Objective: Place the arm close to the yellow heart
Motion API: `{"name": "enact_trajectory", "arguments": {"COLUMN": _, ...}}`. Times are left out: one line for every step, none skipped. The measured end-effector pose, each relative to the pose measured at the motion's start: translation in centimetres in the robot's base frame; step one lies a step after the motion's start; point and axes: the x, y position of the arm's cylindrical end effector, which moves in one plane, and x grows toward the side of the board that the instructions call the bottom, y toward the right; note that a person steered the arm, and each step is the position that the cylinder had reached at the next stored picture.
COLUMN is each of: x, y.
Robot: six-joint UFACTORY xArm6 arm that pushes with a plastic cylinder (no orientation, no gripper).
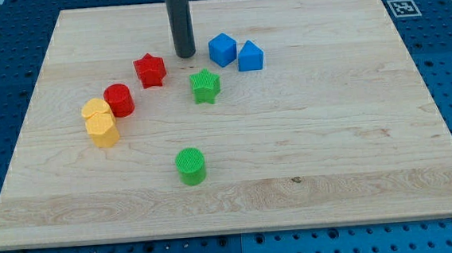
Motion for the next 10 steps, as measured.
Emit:
{"name": "enact_trajectory", "arguments": {"x": 0.6, "y": -2.8}}
{"name": "enact_trajectory", "arguments": {"x": 0.8, "y": -5.7}}
{"name": "enact_trajectory", "arguments": {"x": 1.1, "y": -8.6}}
{"name": "enact_trajectory", "arguments": {"x": 1.4, "y": -11.0}}
{"name": "enact_trajectory", "arguments": {"x": 1.1, "y": -12.5}}
{"name": "enact_trajectory", "arguments": {"x": -2.4, "y": -12.6}}
{"name": "enact_trajectory", "arguments": {"x": -4.3, "y": -12.2}}
{"name": "enact_trajectory", "arguments": {"x": -4.8, "y": -12.1}}
{"name": "enact_trajectory", "arguments": {"x": -4.8, "y": -12.1}}
{"name": "enact_trajectory", "arguments": {"x": -4.4, "y": -12.1}}
